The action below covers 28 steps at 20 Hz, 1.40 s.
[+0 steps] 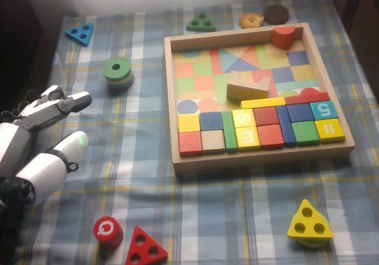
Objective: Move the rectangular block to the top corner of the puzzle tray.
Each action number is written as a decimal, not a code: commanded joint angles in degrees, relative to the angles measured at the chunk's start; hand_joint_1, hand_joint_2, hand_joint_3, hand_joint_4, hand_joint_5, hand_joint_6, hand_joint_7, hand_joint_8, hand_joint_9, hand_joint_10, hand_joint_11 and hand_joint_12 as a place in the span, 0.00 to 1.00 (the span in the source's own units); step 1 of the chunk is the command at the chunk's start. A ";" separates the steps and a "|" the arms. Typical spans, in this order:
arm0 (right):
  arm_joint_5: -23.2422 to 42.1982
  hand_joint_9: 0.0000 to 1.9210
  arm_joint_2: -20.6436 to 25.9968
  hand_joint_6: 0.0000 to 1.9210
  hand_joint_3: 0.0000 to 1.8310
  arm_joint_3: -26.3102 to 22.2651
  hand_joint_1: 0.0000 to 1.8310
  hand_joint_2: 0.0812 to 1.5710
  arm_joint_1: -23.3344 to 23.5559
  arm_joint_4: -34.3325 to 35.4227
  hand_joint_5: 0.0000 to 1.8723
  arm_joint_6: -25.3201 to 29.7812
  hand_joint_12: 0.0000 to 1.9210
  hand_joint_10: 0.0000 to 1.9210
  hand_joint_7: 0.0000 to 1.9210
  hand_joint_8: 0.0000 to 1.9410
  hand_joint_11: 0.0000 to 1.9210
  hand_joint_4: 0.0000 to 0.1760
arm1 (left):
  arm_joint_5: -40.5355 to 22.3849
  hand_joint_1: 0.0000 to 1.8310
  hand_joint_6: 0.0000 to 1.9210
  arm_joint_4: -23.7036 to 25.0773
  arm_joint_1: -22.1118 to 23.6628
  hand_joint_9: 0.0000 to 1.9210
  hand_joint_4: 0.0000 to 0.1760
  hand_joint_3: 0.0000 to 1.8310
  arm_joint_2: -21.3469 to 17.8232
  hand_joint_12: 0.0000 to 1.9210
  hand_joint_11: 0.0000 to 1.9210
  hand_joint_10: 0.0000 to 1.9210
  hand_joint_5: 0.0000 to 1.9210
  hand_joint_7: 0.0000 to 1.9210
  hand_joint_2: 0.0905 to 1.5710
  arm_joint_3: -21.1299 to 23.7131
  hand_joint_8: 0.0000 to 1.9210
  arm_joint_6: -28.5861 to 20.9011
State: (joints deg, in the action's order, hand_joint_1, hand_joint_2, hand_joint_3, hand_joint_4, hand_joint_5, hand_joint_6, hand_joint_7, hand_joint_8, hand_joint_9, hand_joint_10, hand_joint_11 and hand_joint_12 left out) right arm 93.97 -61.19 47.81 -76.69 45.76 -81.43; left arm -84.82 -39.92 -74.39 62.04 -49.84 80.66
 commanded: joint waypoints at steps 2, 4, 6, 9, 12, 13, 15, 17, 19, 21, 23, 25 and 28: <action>6.88 0.14 0.03 0.00 0.00 0.36 0.11 0.77 0.24 -2.10 0.17 0.19 0.51 0.02 0.17 0.00 0.00 0.55 | -6.78 0.40 0.01 2.24 0.71 0.02 0.42 0.01 -0.14 0.00 0.00 0.00 0.29 0.06 0.86 -0.11 0.00 -0.71; 6.48 0.14 0.11 0.00 0.00 0.20 0.11 0.77 0.39 -3.28 0.17 0.26 0.51 0.02 0.17 0.00 0.00 0.59 | -6.86 0.39 0.01 2.67 1.09 0.02 0.44 0.01 -0.48 0.00 0.00 0.00 0.29 0.06 0.87 0.15 0.00 -0.98; 5.76 0.16 0.36 0.00 0.00 0.23 0.13 0.78 0.85 -4.23 0.18 0.26 0.53 0.01 0.18 0.00 0.00 0.36 | -7.12 0.42 0.01 2.81 1.34 0.03 0.37 0.00 -0.72 0.00 0.00 0.00 0.30 0.07 0.86 0.37 0.00 -0.98; 4.13 0.13 1.89 0.00 0.00 0.28 0.09 0.77 1.79 -6.13 0.16 0.27 0.39 0.00 0.15 0.00 0.00 0.41 | -7.10 0.41 0.00 2.78 1.34 0.02 0.40 0.00 -0.85 0.00 0.00 0.00 0.30 0.06 0.87 0.38 0.00 -0.98; 1.09 0.16 5.54 0.00 0.00 0.56 0.16 0.79 2.81 -10.77 0.16 2.21 0.48 0.01 0.18 0.01 0.00 0.18 | -6.82 0.43 0.00 2.58 1.28 0.02 0.35 0.00 -1.13 0.00 0.00 0.00 0.30 0.07 0.86 0.41 0.00 -0.45; -0.07 0.15 6.68 0.00 0.00 1.00 0.19 0.77 3.03 -12.43 0.16 3.80 0.50 0.00 0.17 0.00 0.00 0.14 | -6.78 0.44 0.00 2.56 1.28 0.02 0.33 0.00 -1.16 0.00 0.00 0.00 0.30 0.06 0.86 0.43 0.00 -0.45; -0.72 0.13 9.34 0.00 0.00 1.85 0.25 0.75 3.29 -14.47 0.16 6.12 0.52 0.00 0.16 0.00 0.00 0.01 | -6.71 0.43 0.00 2.20 1.21 0.02 0.39 0.00 -1.18 0.00 0.00 0.00 0.29 0.07 0.86 0.44 0.00 -0.46; -1.05 0.17 12.56 0.00 0.00 1.99 0.29 0.73 4.22 -16.47 0.17 6.12 0.56 0.01 0.19 0.01 0.00 0.00 | -6.73 0.42 0.00 1.85 0.68 0.03 0.40 0.00 -1.27 0.00 0.00 0.00 0.30 0.07 0.86 0.66 0.00 -0.47; -5.23 0.26 15.11 0.00 0.00 2.72 0.38 0.75 6.26 -20.40 0.16 6.18 0.71 0.02 0.24 0.00 0.01 0.00 | -6.37 0.43 0.00 1.82 0.60 0.03 0.31 0.00 -1.28 0.00 0.00 0.00 0.30 0.06 0.86 0.66 0.00 -0.47; -9.99 0.28 16.08 0.00 0.00 4.26 0.42 0.75 8.98 -25.57 0.16 7.79 0.72 0.02 0.27 0.01 0.00 0.00 | -6.30 0.39 0.00 1.45 0.35 0.03 0.42 0.00 -1.31 0.00 0.00 0.00 0.30 0.06 0.87 0.90 0.00 -0.47; -15.64 0.35 16.17 0.00 0.00 6.53 0.45 0.72 13.09 -31.62 0.18 13.10 0.83 0.22 0.40 0.06 0.09 0.00 | -6.26 0.42 0.00 1.42 0.21 0.03 0.34 0.00 -1.31 0.00 0.00 0.00 0.30 0.06 0.86 0.95 0.00 -0.47; -20.42 0.40 14.92 0.00 0.00 11.43 0.50 0.70 16.36 -37.24 0.19 25.52 0.94 0.63 0.48 0.25 0.27 0.00 | -6.48 0.42 0.00 1.42 0.07 0.04 0.39 0.00 -1.31 0.00 0.00 0.00 0.30 0.06 0.86 1.01 0.00 -0.47; -26.56 0.51 11.59 0.00 0.00 20.03 0.55 0.69 20.98 -45.90 0.21 44.43 1.00 0.97 0.48 0.77 0.47 0.00 | -6.08 0.41 0.00 1.42 0.06 0.04 0.43 0.00 -1.34 0.00 0.00 0.00 0.30 0.07 0.86 0.98 0.00 -0.47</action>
State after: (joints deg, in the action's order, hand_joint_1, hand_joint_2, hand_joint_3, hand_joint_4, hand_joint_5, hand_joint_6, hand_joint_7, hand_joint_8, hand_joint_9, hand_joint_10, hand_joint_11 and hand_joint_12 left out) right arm 60.97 -49.67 68.14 -56.25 -1.19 -37.71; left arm -84.44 -40.84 -74.52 61.14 -48.80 80.53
